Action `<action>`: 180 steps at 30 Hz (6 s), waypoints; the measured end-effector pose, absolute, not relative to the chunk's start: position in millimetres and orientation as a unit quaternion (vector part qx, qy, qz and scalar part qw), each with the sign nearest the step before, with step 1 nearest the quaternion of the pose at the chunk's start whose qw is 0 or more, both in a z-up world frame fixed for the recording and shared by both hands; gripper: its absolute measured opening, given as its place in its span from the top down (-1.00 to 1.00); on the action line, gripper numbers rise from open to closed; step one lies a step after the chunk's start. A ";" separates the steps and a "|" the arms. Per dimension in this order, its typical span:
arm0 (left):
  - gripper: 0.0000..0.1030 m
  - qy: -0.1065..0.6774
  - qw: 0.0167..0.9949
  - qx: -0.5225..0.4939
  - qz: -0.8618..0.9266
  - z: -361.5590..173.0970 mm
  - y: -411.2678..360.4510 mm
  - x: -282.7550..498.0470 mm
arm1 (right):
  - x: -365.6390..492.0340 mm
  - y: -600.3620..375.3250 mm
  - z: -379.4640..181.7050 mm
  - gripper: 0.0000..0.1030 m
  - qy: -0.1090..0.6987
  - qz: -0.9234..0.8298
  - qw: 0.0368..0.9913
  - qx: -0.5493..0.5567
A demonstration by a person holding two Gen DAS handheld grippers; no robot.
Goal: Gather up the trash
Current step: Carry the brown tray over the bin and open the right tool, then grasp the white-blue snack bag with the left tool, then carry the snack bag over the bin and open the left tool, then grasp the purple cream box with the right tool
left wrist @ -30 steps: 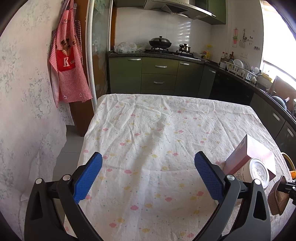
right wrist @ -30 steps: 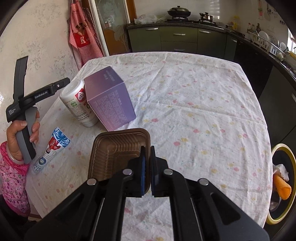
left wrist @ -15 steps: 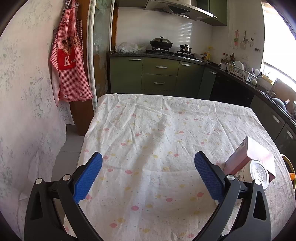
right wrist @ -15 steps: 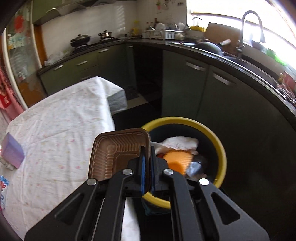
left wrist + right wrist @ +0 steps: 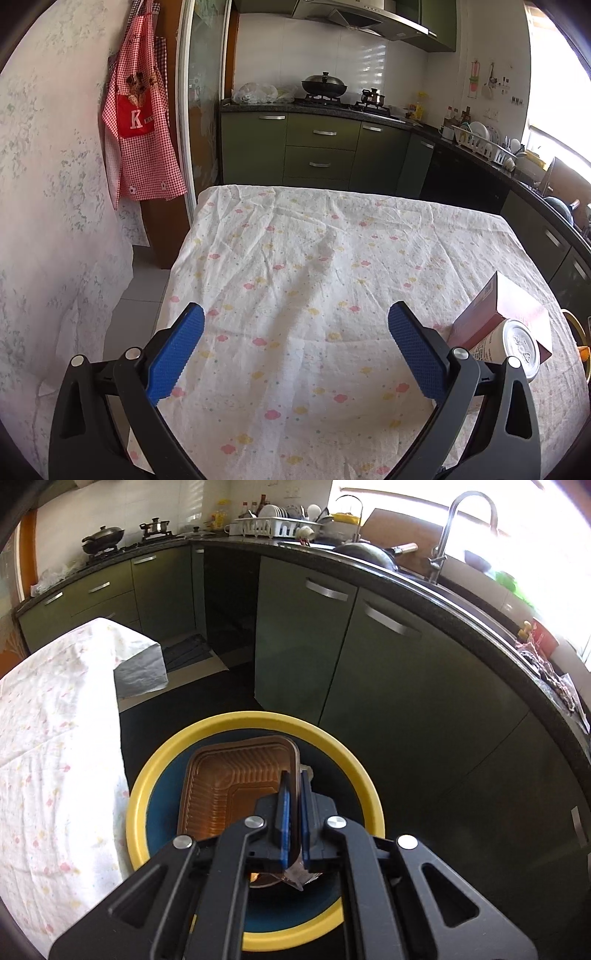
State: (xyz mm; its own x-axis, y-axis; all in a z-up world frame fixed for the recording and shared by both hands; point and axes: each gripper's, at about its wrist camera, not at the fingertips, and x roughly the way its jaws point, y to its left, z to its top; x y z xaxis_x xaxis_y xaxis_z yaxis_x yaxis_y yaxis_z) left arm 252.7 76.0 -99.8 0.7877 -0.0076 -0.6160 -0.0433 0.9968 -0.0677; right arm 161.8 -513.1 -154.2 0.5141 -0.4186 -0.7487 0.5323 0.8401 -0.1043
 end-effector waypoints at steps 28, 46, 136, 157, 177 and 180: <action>-0.91 0.314 0.947 -0.061 -0.038 -62.0 78.9 221.8 | 67.5 -443.1 -114.4 -0.16 0.321 -0.187 0.919 0.130; -0.90 0.454 0.868 0.056 -0.191 -99.3 0.1 122.2 | 61.7 -439.5 -120.8 -0.19 0.320 -0.159 0.923 0.145; -0.55 0.334 0.864 0.067 -0.371 -22.7 -281.8 168.7 | 14.3 -519.3 -148.2 -0.29 0.317 -0.199 0.902 0.216; -0.89 0.277 0.956 -0.002 -0.098 -23.4 16.9 192.3 | 116.7 -356.7 -120.5 -0.39 0.359 0.030 0.931 0.068; -0.89 0.292 0.954 -0.072 -0.017 -88.4 75.3 228.3 | 220.8 -135.7 -131.9 -0.40 0.388 0.274 0.871 -0.123; -0.89 0.286 0.955 -0.079 -0.023 -85.4 76.3 225.5 | 229.7 -124.9 -131.5 -0.40 0.388 0.283 0.868 -0.125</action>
State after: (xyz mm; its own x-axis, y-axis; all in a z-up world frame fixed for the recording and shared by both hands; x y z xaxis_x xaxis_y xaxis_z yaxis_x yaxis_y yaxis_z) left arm 225.5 76.3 -85.4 0.8357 -0.0890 -0.5419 -0.0016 0.9864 -0.1645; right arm 229.7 -124.9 -131.5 0.5383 0.3948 -0.7445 -0.5889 0.8082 0.0028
